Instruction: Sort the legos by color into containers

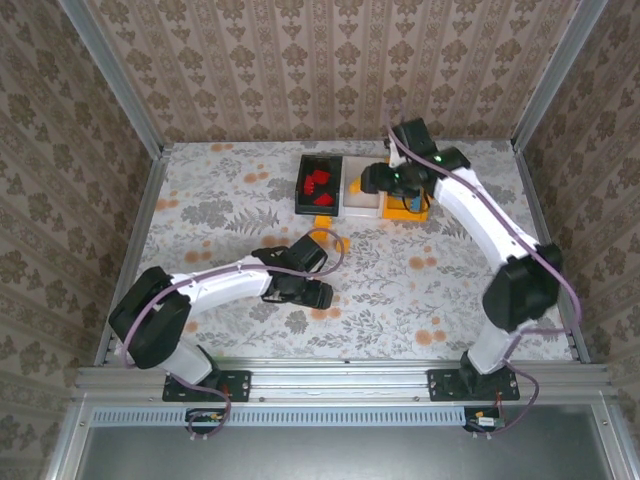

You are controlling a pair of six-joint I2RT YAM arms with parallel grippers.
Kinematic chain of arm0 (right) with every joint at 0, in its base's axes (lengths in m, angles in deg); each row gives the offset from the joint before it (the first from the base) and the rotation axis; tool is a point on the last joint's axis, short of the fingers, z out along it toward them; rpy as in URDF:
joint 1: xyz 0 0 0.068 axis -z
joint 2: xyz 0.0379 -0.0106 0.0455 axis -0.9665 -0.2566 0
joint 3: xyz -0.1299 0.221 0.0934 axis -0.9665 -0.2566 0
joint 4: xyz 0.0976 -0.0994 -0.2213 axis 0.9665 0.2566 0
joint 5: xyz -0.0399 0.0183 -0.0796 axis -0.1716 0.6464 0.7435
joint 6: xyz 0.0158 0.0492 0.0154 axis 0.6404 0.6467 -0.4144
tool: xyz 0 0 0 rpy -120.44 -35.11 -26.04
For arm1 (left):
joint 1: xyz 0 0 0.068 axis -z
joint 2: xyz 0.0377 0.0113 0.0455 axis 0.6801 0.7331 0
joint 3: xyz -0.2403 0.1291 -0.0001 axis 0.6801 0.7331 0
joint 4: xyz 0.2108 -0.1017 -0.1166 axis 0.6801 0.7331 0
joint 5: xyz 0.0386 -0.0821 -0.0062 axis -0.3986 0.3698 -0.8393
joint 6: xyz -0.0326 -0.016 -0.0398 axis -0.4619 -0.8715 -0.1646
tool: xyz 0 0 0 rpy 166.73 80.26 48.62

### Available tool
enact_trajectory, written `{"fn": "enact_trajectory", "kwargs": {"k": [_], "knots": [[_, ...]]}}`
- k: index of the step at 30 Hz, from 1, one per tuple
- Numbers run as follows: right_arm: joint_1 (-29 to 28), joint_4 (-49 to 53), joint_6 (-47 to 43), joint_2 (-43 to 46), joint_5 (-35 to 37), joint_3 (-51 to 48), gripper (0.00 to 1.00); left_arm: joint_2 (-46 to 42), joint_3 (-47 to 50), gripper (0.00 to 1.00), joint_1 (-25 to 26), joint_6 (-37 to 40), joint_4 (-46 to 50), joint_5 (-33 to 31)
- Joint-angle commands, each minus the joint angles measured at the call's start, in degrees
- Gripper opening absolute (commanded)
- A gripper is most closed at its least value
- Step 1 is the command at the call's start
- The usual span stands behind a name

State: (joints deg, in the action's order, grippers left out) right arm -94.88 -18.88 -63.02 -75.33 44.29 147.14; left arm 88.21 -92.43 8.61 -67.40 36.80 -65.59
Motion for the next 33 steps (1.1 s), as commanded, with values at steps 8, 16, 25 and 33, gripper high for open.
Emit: {"fn": "enact_trajectory", "kwargs": {"k": [8,16,25,33], "knots": [[-0.2,-2.7,2.9,18.7,-1.5,-27.1,0.71,8.2,-6.5,0.60,0.6,2.9,1.9,-1.1],[0.0,-3.7,4.1,21.1,-2.6,-30.0,0.72,10.3,-7.2,0.42,0.8,2.3,1.9,-0.4],[-0.1,-6.1,5.7,20.1,-5.4,-30.1,0.72,5.8,-8.4,0.37,0.7,2.6,4.9,-1.7],[-0.1,-5.8,5.7,22.0,-4.4,-32.2,0.73,5.5,-18.6,0.37,-6.9,8.7,9.8,2.7]]}}
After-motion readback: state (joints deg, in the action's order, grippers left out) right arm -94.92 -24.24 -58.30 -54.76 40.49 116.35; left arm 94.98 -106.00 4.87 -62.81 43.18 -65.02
